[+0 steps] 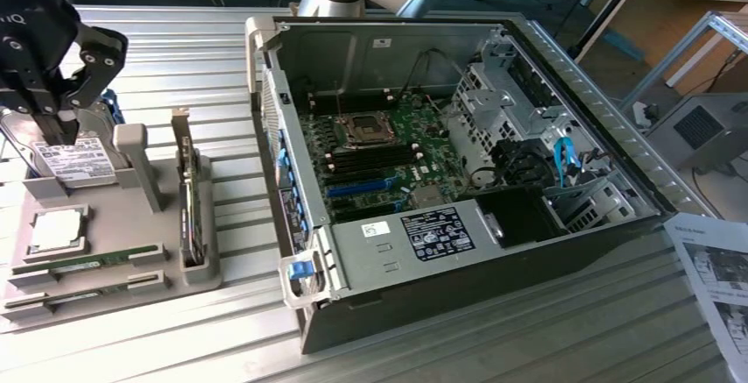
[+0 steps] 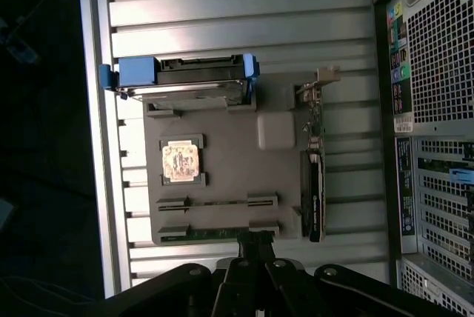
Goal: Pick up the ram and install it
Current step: 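Pick up the ram and move it above insertion slot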
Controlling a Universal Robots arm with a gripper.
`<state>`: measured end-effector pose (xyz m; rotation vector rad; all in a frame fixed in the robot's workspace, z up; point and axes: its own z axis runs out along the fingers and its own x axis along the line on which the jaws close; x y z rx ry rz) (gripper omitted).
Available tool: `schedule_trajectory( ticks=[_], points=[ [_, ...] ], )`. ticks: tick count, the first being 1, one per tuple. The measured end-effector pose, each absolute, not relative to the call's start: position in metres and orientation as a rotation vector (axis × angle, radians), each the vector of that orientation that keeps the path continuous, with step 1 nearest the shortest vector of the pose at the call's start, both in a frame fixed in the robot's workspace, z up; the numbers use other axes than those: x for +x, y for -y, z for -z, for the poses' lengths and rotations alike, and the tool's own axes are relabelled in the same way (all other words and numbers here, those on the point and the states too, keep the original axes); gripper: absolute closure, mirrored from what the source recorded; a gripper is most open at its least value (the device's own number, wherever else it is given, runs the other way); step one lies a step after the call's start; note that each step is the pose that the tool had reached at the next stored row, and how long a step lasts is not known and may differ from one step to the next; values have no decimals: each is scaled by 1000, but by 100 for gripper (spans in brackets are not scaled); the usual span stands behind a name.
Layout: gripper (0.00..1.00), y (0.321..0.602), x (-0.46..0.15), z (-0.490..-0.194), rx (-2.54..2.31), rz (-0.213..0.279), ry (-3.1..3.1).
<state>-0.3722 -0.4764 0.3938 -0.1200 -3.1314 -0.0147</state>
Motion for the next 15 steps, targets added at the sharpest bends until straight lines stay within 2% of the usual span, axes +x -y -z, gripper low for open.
schedule_trajectory(
  ticks=[15],
  points=[
    [89, 486, -372, -393, -120, 14, 3131]
  ],
)
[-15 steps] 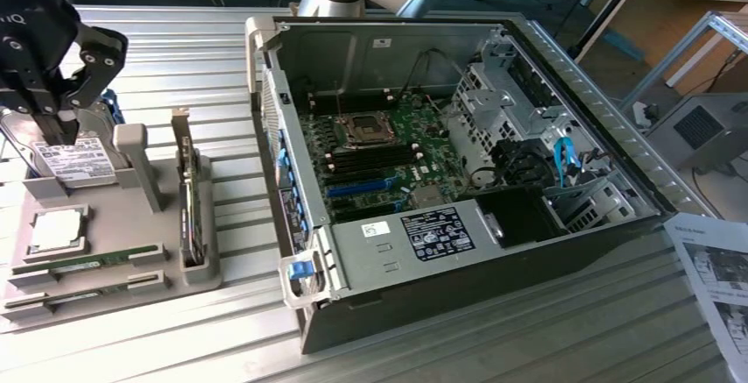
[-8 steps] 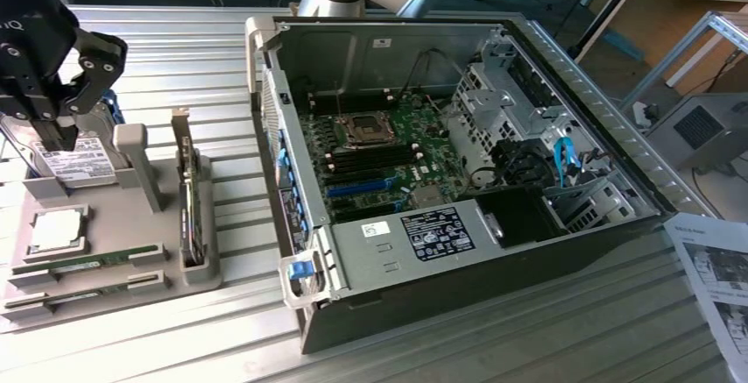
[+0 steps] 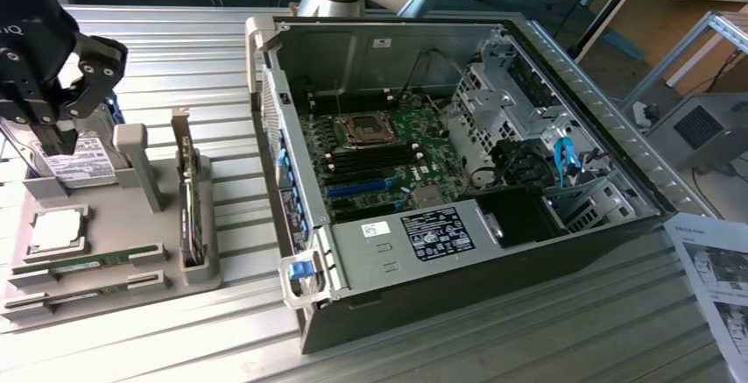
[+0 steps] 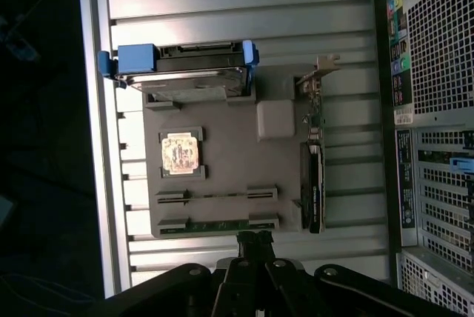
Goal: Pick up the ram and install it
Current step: 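Pick up the ram and move it above insertion slot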
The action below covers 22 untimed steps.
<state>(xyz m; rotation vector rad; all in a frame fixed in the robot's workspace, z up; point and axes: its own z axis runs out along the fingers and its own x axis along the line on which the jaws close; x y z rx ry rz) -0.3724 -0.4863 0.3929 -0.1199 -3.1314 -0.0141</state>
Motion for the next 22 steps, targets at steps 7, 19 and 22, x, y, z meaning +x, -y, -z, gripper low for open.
schedule_trajectory(
  ticks=[7, 19, 22],
  points=[
    [89, 496, -372, -391, -120, 14, 3131],
    [89, 503, -372, -376, -120, 14, 3124],
    [89, 503, -372, -371, -120, 13, 3121]
  ],
)
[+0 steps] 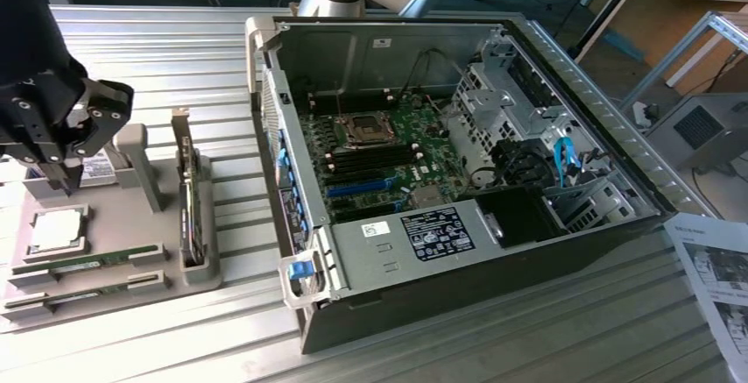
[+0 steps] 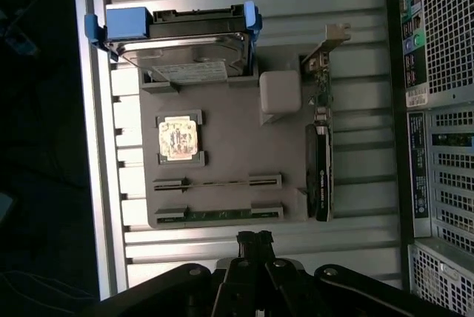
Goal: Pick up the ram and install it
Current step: 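Pick up the ram and move it above insertion slot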
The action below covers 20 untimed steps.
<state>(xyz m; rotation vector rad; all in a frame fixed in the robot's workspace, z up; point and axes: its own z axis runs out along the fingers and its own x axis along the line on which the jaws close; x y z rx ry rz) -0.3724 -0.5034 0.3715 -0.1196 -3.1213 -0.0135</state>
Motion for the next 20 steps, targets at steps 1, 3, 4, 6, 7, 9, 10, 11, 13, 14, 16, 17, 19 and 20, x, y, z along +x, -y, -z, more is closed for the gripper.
schedule_trajectory(
  ticks=[1, 3, 4, 6, 7, 9, 10, 11, 13, 14, 16, 17, 19, 20],
  points=[
    [89, 504, -372, -369, -120, 13, 3120],
    [89, 504, -372, -367, -120, 13, 3119],
    [89, 505, -372, -365, -119, 13, 3118],
    [89, 505, -372, -362, -120, 13, 3117],
    [89, 506, -372, -361, -120, 13, 3116],
    [89, 506, -372, -360, -119, 13, 3116],
    [89, 506, -372, -360, -119, 12, 3115],
    [89, 506, -372, -360, -119, 12, 3115],
    [89, 506, -372, -359, -119, 13, 3116],
    [89, 506, -372, -359, -119, 13, 3116],
    [89, 506, -372, -359, -101, 12, 3116],
    [89, 506, -372, -359, -81, 12, 3117],
    [89, 506, -372, -359, -43, 12, 3117],
    [89, 506, -372, -359, -17, 12, 3118]
  ],
)
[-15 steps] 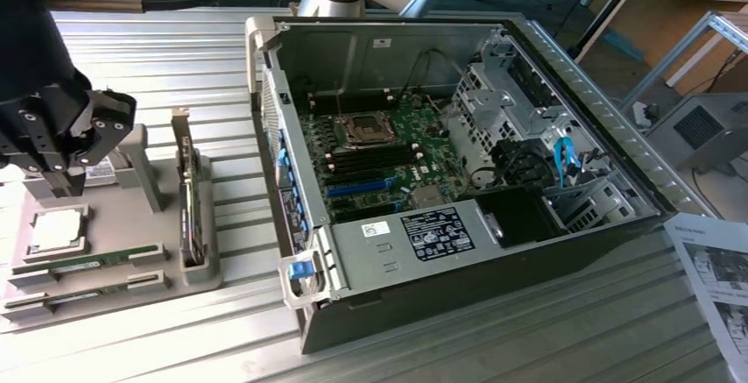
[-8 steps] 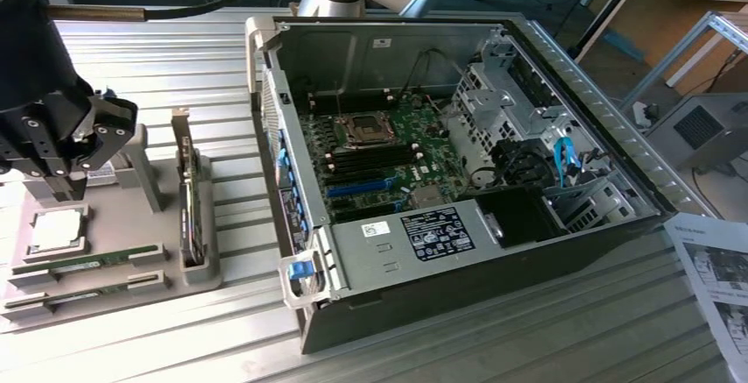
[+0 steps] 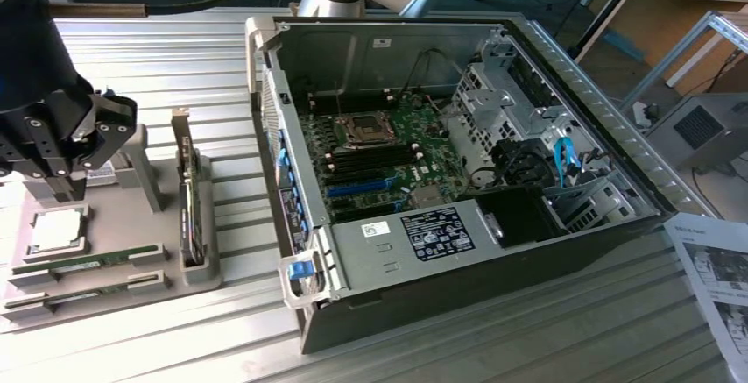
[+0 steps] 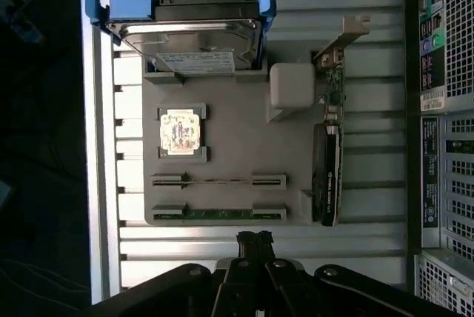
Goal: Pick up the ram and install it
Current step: 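Pick up the ram and move it above insertion slot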
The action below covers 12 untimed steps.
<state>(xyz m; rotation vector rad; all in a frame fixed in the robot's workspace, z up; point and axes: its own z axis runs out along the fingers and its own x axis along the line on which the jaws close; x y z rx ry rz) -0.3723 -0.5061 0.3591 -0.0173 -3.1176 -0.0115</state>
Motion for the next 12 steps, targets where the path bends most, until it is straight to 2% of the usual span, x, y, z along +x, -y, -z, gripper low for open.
schedule_trajectory(
  ticks=[12],
  points=[
    [89, 506, -372, -358, 314, 6, 3101]
  ],
)
